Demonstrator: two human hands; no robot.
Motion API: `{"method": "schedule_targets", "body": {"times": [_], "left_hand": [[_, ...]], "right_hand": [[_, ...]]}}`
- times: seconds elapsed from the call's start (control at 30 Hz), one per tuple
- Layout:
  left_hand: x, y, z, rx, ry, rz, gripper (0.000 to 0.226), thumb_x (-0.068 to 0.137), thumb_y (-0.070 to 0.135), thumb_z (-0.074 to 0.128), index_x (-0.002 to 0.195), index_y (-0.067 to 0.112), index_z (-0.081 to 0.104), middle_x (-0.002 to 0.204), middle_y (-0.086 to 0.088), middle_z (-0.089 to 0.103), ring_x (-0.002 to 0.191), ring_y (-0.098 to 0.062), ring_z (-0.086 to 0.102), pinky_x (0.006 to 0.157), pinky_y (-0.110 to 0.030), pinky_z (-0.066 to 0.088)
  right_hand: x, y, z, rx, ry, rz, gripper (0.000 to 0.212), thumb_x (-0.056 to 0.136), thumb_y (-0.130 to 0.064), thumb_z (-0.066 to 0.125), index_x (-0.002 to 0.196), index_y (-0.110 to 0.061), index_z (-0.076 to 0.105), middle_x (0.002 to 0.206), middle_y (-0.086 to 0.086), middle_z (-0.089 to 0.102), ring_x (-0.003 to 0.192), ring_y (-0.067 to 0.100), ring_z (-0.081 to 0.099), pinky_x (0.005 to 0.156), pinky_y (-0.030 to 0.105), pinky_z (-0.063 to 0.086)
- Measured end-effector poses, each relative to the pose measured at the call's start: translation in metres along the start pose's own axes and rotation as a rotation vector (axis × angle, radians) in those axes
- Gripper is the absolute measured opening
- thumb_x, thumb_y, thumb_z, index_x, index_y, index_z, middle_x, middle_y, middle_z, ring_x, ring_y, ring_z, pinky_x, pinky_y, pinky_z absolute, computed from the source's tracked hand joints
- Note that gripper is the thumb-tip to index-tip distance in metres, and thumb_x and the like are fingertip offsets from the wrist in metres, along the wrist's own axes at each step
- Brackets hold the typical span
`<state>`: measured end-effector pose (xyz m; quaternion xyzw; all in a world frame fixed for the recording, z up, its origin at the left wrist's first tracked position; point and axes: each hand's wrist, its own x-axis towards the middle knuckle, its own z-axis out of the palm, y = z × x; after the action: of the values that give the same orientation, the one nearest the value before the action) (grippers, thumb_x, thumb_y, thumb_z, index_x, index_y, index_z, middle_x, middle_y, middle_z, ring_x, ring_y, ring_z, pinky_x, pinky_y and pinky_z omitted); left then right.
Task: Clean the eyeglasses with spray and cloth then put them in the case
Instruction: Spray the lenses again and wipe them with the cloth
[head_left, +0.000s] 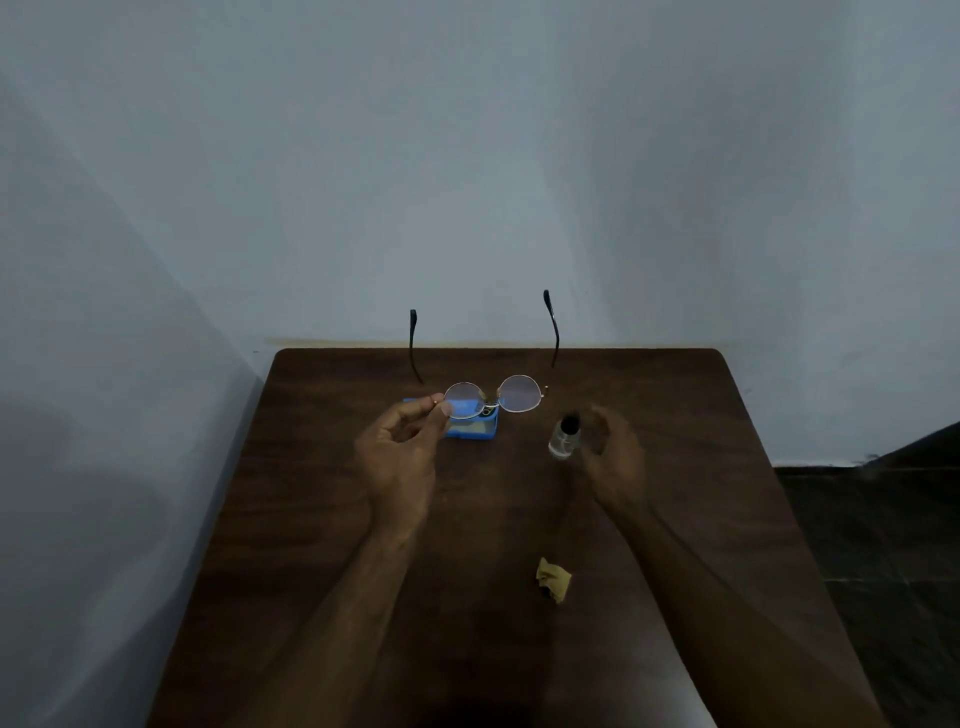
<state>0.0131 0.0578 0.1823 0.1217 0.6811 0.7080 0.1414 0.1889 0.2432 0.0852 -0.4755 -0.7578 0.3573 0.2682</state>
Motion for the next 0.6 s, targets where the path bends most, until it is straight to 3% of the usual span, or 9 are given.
{"method": "schedule_targets", "body": {"times": [0.13, 0.2, 0.3, 0.4, 0.53, 0.6], "left_hand": [[-0.002, 0.0, 0.004, 0.036, 0.015, 0.023, 0.019, 0.089, 0.001, 0.079, 0.107, -0.002, 0.078, 0.099, -0.006, 0.08, 0.092, -0.008, 0.078, 0.085, -0.029, 0.064], [-0.002, 0.0, 0.006, 0.043, 0.019, 0.032, 0.019, 0.088, 0.0, 0.079, 0.107, -0.003, 0.078, 0.099, -0.006, 0.08, 0.091, -0.007, 0.078, 0.083, -0.028, 0.064], [-0.002, 0.001, 0.009, 0.046, 0.017, 0.036, 0.019, 0.088, 0.0, 0.079, 0.106, -0.003, 0.078, 0.098, -0.005, 0.08, 0.091, -0.007, 0.078, 0.081, -0.026, 0.064], [-0.003, 0.002, 0.013, 0.044, 0.014, 0.029, 0.018, 0.088, 0.0, 0.079, 0.106, -0.004, 0.078, 0.095, -0.003, 0.08, 0.087, -0.005, 0.077, 0.081, -0.026, 0.064], [-0.001, 0.003, 0.016, 0.032, 0.016, 0.014, 0.019, 0.088, 0.003, 0.08, 0.106, -0.002, 0.079, 0.093, -0.004, 0.081, 0.086, -0.008, 0.078, 0.079, -0.026, 0.064], [0.0, 0.003, 0.017, 0.026, 0.021, 0.0, 0.019, 0.088, 0.005, 0.081, 0.106, 0.0, 0.079, 0.092, -0.003, 0.082, 0.087, -0.013, 0.079, 0.079, -0.027, 0.064]], "right_hand": [[0.008, 0.018, 0.025, -0.054, -0.11, -0.001, 0.063, 0.088, -0.01, 0.077, 0.145, -0.013, 0.05, 0.148, 0.009, 0.051, 0.135, 0.025, 0.048, 0.105, 0.039, 0.045], [0.016, 0.028, 0.034, -0.061, -0.143, 0.0, 0.068, 0.086, -0.018, 0.08, 0.147, -0.014, 0.048, 0.147, 0.007, 0.052, 0.133, 0.025, 0.051, 0.102, 0.037, 0.046], [0.026, 0.036, 0.043, -0.014, -0.181, 0.063, 0.063, 0.088, -0.022, 0.079, 0.143, -0.013, 0.05, 0.138, 0.008, 0.06, 0.122, 0.028, 0.06, 0.093, 0.032, 0.046], [0.025, 0.03, 0.041, 0.032, -0.203, 0.141, 0.058, 0.095, -0.026, 0.073, 0.146, -0.014, 0.048, 0.134, 0.007, 0.064, 0.119, 0.026, 0.062, 0.094, 0.036, 0.047], [0.006, -0.004, 0.019, 0.33, -0.204, 0.205, 0.037, 0.097, -0.017, 0.066, 0.132, -0.02, 0.055, 0.118, 0.0, 0.068, 0.113, 0.024, 0.065, 0.088, 0.033, 0.049], [-0.011, -0.025, 0.003, 0.489, -0.206, 0.204, 0.036, 0.094, -0.024, 0.063, 0.13, -0.02, 0.059, 0.115, 0.002, 0.071, 0.109, 0.024, 0.068, 0.09, 0.035, 0.054]]}}
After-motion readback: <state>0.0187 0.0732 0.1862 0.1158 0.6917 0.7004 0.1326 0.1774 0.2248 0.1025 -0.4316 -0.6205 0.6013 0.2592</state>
